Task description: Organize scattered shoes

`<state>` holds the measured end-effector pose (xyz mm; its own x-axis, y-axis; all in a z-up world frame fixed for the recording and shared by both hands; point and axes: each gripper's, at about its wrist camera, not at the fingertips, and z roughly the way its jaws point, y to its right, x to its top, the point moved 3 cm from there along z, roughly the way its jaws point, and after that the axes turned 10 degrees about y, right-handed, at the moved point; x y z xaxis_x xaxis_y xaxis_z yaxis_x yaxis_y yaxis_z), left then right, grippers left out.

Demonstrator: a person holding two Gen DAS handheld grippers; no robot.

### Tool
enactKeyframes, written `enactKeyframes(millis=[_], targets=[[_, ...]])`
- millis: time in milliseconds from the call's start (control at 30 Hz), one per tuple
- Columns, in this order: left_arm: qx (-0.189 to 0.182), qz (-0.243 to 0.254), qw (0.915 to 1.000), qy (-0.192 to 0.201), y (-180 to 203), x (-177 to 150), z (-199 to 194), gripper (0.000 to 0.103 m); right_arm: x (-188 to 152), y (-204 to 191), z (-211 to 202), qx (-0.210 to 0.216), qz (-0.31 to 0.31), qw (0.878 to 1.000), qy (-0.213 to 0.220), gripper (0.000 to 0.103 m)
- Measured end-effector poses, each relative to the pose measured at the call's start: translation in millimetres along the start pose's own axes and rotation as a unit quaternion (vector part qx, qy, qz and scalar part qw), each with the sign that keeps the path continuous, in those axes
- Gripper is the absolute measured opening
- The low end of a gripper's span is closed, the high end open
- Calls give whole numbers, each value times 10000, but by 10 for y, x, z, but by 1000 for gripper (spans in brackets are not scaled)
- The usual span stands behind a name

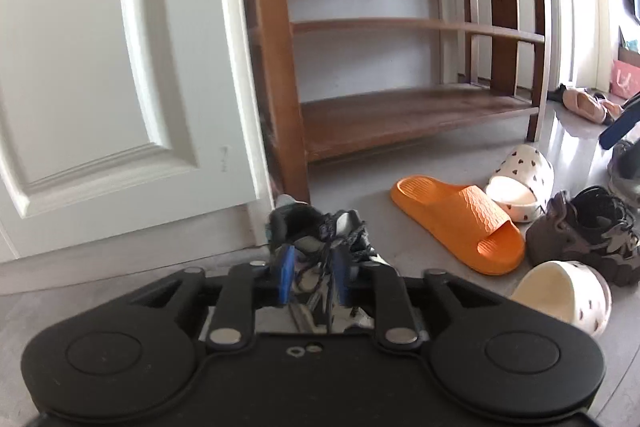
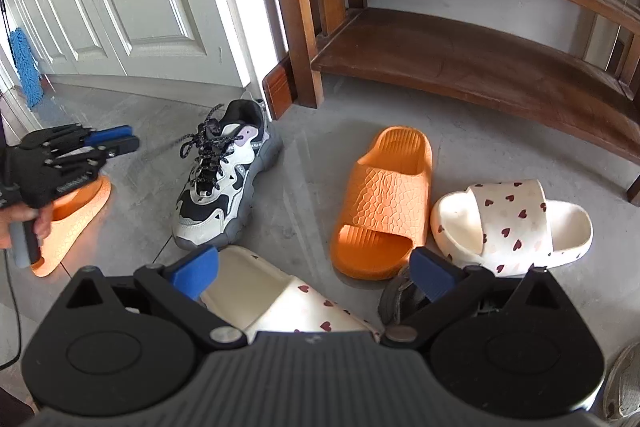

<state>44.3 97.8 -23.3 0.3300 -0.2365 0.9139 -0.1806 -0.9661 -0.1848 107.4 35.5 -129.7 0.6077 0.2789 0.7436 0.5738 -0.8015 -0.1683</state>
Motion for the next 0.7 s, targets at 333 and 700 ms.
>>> enactKeyframes(millis=[333,700], targets=[[-1748,1478,9642,-1336,-40,274,926,55,-82,181,-69,-266,248,9991,-200,103],[-2751,1266,9149,-2670,51,258,1406,27,-174,190,-178,-178,717,9958,-534,103]])
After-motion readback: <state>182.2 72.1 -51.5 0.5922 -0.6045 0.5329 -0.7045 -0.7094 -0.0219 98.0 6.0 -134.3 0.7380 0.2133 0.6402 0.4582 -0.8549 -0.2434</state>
